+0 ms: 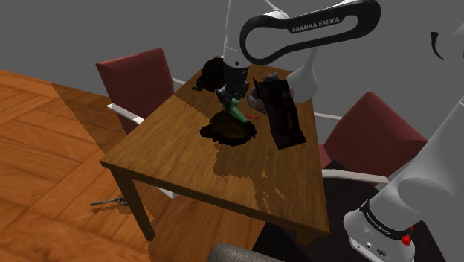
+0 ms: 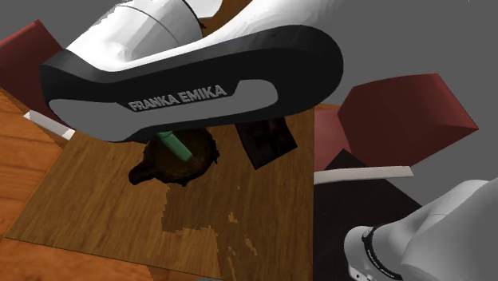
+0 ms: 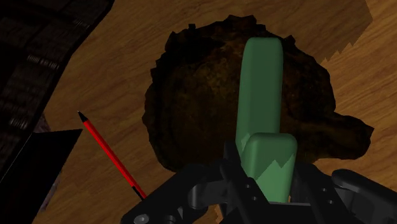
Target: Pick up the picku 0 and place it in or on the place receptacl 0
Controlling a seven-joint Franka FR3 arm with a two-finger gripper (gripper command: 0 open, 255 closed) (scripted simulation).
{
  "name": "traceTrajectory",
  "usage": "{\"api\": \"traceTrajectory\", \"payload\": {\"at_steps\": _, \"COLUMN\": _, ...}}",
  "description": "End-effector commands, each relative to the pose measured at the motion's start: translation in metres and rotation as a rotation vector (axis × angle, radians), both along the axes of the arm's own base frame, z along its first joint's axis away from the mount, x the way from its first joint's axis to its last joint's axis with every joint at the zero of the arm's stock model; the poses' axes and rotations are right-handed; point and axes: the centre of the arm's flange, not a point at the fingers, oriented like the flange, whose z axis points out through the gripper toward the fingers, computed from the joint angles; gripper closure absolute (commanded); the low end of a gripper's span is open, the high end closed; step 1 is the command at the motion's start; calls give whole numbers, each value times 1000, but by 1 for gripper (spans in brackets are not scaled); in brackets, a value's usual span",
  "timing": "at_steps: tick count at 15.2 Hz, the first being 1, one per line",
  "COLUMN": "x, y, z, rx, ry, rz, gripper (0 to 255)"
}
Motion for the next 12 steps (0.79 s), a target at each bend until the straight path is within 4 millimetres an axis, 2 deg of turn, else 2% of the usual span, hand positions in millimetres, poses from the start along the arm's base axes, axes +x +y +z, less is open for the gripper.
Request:
{"api": "traceTrajectory", "payload": {"at_steps": 1, "x": 0, "y": 0, "z": -9, "rx": 0, "ry": -1, "rz": 0, "gripper": 255}}
{"api": "traceTrajectory", "payload": {"at_steps": 6, "x": 0, "y": 0, "z": -36, "rx": 0, "ry": -1, "rz": 0, "gripper": 255}}
{"api": "traceTrajectory", "payload": {"at_steps": 12, "x": 0, "y": 0, "z": -36, "rx": 0, "ry": -1, "rz": 0, "gripper": 255}}
